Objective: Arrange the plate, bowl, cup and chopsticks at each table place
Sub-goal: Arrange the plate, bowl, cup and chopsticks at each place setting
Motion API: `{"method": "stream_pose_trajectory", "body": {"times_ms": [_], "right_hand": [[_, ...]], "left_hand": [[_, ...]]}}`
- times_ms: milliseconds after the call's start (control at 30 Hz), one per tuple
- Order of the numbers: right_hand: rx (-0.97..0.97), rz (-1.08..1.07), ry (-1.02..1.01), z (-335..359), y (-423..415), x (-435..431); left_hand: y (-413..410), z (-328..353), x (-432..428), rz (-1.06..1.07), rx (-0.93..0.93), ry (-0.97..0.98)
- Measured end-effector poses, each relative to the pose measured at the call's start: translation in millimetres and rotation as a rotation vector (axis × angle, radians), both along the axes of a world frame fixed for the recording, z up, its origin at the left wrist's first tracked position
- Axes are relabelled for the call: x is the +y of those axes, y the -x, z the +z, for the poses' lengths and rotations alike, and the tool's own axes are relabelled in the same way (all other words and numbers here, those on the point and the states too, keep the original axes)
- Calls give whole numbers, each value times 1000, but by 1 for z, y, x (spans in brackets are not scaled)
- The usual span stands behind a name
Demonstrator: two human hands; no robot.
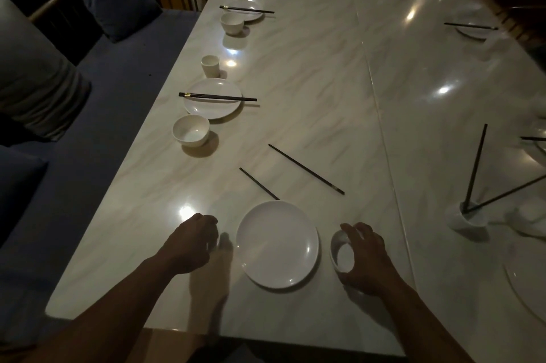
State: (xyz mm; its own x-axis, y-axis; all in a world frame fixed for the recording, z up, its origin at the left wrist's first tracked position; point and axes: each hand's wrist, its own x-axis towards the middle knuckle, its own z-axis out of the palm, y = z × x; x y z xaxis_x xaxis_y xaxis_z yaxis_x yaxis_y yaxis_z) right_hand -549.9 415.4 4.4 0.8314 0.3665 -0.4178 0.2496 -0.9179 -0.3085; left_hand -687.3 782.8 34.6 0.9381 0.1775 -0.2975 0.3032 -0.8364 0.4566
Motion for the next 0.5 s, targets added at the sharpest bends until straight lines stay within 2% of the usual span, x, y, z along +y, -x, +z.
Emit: {"method": "stream_pose_trajectory", "body": {"times_ms": [233,300,367,500], "right_hand": [[68,29,55,5,-9,5],[70,-29,-53,9,-20,9],[0,-68,-170,12,-35,16],[-109,-63,-155,14,-74,46]], "left_hand": [[-3,5,1,4,28,89],[-11,7,-1,85,22,97],[-21,7,-1,189,31,99],[-36,0,1,253,-79,-30]]}}
